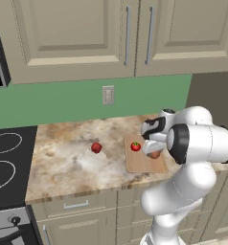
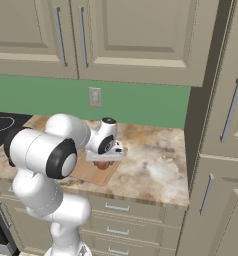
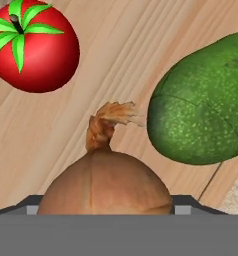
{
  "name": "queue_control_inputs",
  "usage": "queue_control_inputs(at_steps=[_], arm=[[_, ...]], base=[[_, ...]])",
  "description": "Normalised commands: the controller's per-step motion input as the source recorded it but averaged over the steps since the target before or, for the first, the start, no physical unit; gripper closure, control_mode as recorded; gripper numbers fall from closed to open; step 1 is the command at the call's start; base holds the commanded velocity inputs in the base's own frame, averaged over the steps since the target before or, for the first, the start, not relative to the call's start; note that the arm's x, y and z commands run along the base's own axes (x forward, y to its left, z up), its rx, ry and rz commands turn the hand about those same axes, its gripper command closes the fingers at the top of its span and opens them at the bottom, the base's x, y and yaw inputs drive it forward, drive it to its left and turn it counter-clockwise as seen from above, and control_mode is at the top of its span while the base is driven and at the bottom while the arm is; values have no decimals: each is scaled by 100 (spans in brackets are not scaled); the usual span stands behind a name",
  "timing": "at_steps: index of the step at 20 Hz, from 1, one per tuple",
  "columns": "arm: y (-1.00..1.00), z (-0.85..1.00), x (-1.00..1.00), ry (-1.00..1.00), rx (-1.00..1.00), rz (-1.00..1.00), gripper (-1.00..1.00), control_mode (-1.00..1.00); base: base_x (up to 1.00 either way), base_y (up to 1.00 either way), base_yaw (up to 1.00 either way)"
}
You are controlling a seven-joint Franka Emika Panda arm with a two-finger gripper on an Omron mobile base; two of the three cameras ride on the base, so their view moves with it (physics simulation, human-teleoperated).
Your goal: Place the avocado, onion, tomato, and bell pepper on the cutting board.
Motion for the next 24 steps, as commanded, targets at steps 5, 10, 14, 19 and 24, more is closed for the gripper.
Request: queue_control_inputs(at_steps=[5, 10, 14, 19, 24], arm=[[-13, 0, -6, 0, 0, 0, -100, -100], [-11, 0, -12, 0, 0, 0, -100, -100], [-1, 1, -6, 0, 0, 0, -100, -100], [0, 2, 0, -4, 0, 0, -100, -100], [0, 1, 0, -6, 0, 0, -100, -100]], base=[[0, 0, 0], [0, 0, 0], [0, 0, 0], [0, 0, 0], [0, 0, 0]])
